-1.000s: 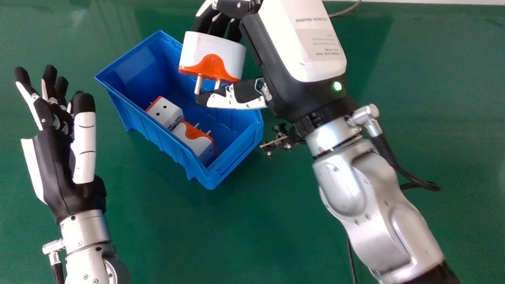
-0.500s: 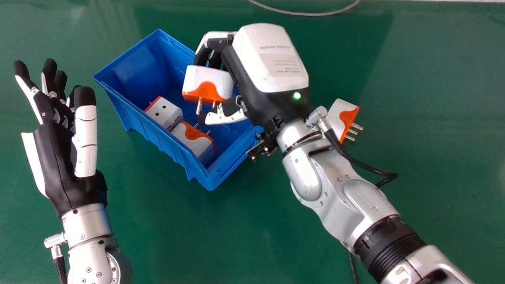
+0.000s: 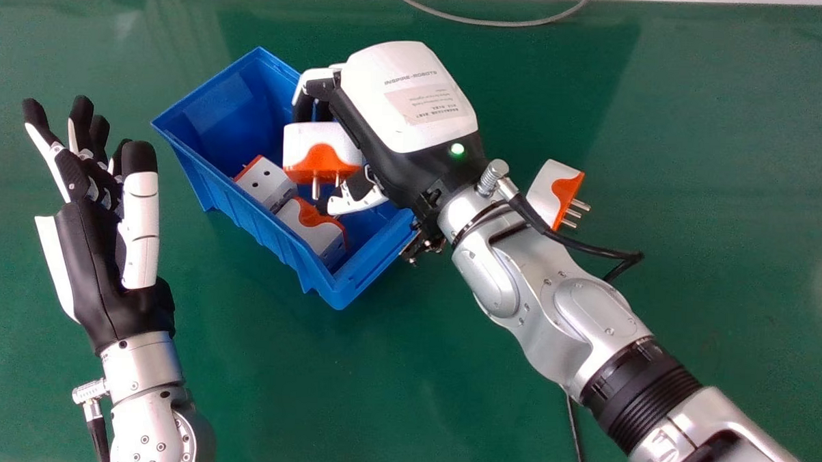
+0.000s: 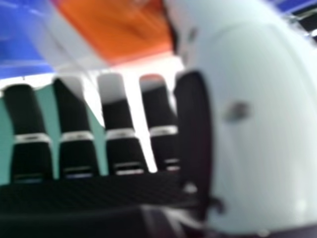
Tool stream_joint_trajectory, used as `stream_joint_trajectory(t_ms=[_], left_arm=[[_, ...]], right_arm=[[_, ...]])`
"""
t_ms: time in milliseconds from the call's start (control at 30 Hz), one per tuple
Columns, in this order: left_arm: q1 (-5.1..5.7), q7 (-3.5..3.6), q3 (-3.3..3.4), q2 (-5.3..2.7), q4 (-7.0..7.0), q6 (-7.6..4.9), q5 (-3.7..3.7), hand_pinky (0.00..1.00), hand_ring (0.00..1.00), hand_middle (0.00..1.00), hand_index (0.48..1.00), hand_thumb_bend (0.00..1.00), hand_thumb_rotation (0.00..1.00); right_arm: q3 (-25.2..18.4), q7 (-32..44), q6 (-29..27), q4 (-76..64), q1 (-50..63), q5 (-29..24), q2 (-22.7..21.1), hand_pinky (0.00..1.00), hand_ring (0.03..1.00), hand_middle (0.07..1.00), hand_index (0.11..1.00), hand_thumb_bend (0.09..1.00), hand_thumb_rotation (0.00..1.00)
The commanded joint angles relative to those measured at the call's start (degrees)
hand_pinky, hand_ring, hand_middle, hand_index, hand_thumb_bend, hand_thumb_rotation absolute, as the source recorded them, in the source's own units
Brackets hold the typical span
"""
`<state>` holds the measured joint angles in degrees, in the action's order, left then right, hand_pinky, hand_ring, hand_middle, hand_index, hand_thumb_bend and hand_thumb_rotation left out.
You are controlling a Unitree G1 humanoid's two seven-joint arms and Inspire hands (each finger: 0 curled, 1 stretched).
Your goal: Pick all objects and put in blue box
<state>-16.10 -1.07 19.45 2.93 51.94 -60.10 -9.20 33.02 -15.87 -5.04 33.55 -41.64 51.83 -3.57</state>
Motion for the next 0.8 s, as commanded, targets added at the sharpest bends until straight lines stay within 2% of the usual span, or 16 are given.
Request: stream_joint_trajectory(t_ms=[0,133,233,400,500,633,767], left_arm=[[-0.04,0.16,0.11,0.46,-0.01,-1.58,-0.14,0.93,0.98,0.98,0.982,0.76,0.72],[-0.07,-0.23,0.31,0.35,0.31,-1.71,-0.08,0.91,0.96,0.97,0.966,0.77,0.72],[0.14,-0.81,0.22,0.48,0.43,-1.83,0.61,0.9,0.96,0.97,0.963,0.76,0.72],[0.42,-1.13,0.22,0.37,0.43,-2.21,0.76,0.9,0.96,0.96,0.958,0.75,0.72],[0.49,-0.53,0.23,0.32,0.63,-2.23,0.09,0.89,0.95,0.96,0.954,0.75,0.72],[0.74,-0.01,0.23,0.32,0.56,-2.1,-0.32,0.89,0.95,0.96,0.952,0.76,0.72],[0.86,1.11,0.12,0.21,0.34,-1.84,-1.35,0.9,0.96,0.96,0.958,0.75,0.71]], right_arm=[[0.3,0.9,0.6,-3.6,0.4,0.1,-0.3,0.96,0.977,0.981,0.953,0.983,0.26],[0.4,1.4,1.4,-6.5,1.5,0.2,-0.8,1.0,0.997,0.998,0.994,0.999,0.29],[0.5,1.8,2.2,-8.9,2.4,0.4,-1.1,1.0,1.0,1.0,1.0,1.0,0.3],[-0.2,1.8,3.7,-15.0,5.2,0.6,-1.7,1.0,1.0,1.0,1.0,1.0,0.31],[-1.7,3.2,6.4,-22.9,8.5,1.2,-2.8,1.0,1.0,1.0,1.0,1.0,0.3],[-4.6,8.4,12.0,-33.9,13.3,1.5,-4.0,1.0,1.0,1.0,1.0,1.0,0.31],[-7.9,15.3,19.7,-42.4,16.8,3.1,-5.3,1.0,1.0,1.0,1.0,1.0,0.36]])
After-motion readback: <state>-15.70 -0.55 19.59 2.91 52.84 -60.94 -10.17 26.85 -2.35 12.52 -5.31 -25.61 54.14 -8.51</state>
